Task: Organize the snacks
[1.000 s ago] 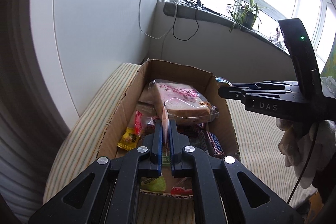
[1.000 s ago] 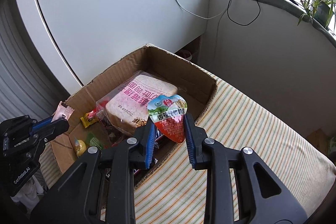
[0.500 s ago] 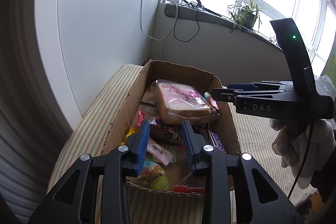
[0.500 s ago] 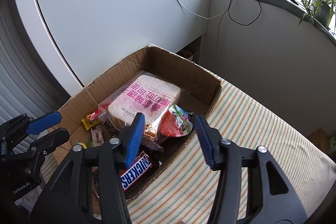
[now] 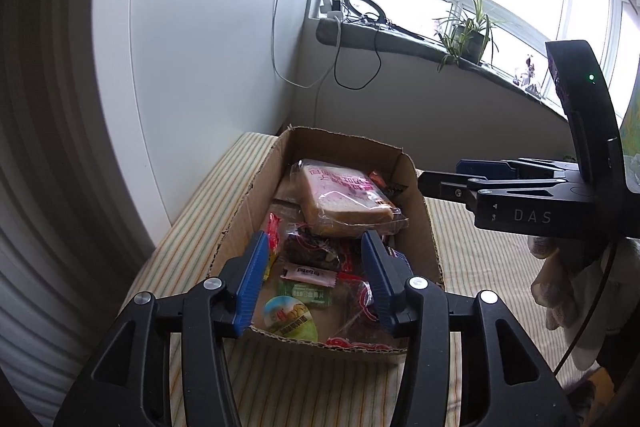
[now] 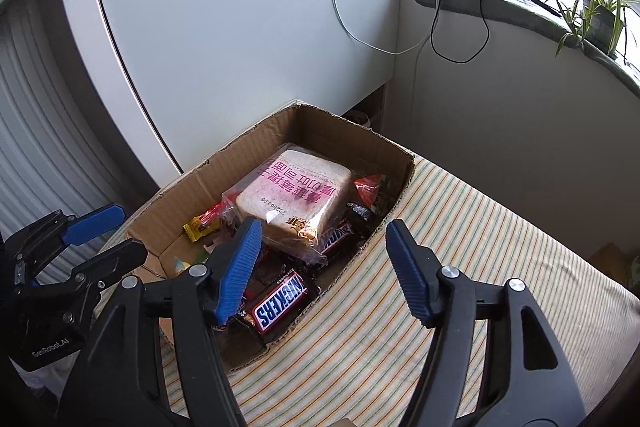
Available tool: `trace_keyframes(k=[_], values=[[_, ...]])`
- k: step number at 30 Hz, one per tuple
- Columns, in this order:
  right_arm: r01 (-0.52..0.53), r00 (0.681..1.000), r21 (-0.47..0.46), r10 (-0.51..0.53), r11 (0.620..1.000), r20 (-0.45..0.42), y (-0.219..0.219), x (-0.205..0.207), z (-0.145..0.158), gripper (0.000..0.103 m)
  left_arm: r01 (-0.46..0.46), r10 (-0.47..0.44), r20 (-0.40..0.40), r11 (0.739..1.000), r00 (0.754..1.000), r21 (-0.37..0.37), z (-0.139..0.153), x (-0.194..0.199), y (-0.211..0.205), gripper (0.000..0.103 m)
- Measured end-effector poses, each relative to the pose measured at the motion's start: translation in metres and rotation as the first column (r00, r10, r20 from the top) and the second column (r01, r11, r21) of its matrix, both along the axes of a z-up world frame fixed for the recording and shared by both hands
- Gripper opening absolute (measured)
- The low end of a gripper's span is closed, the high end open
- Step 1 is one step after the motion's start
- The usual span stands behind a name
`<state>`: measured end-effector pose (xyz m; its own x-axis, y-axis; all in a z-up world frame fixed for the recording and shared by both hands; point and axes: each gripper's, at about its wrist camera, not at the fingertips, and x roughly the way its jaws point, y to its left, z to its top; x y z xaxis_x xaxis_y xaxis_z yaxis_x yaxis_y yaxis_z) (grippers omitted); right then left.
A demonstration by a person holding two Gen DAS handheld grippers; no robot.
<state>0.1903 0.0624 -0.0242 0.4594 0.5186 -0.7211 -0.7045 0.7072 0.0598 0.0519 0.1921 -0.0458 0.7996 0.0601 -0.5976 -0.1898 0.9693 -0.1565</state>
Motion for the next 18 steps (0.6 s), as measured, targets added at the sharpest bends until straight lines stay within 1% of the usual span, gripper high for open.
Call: trace_keyframes(k=[7, 9, 12, 16, 17, 18], values=[[-0.003, 1.0, 0.036, 0.003, 0.999, 0.005, -0.017, -0.021, 0.008, 0.07, 0.005, -0.005, 0.016, 1.0, 1.0, 0.021, 0.008, -0.013, -0.008, 0.048], [0.005, 1.0, 0.052, -0.005, 0.999, -0.001, -0.024, -0.026, 0.01, 0.072, 0.009, -0.009, 0.031, 1.0, 0.999, 0.006, 0.011, -0.017, -0.008, 0.051], [0.011, 1.0, 0.081, -0.011, 0.997, -0.01, -0.037, -0.036, 0.011, 0.074, 0.023, -0.021, 0.056, 0.999, 0.998, -0.034, 0.015, -0.026, -0.006, 0.051], [0.027, 1.0, 0.106, -0.027, 0.994, -0.008, -0.051, -0.049, 0.013, 0.074, 0.025, -0.022, 0.066, 0.999, 0.998, -0.047, 0.021, -0.037, -0.009, 0.051], [0.031, 1.0, 0.106, -0.03, 0.994, -0.007, -0.054, -0.052, 0.014, 0.075, 0.029, -0.026, 0.067, 0.998, 0.997, -0.047, 0.022, -0.039, -0.011, 0.051], [0.037, 0.999, 0.105, -0.037, 0.994, -0.004, -0.057, -0.055, 0.014, 0.079, 0.032, -0.029, 0.068, 0.999, 0.997, -0.042, 0.023, -0.041, -0.014, 0.051]])
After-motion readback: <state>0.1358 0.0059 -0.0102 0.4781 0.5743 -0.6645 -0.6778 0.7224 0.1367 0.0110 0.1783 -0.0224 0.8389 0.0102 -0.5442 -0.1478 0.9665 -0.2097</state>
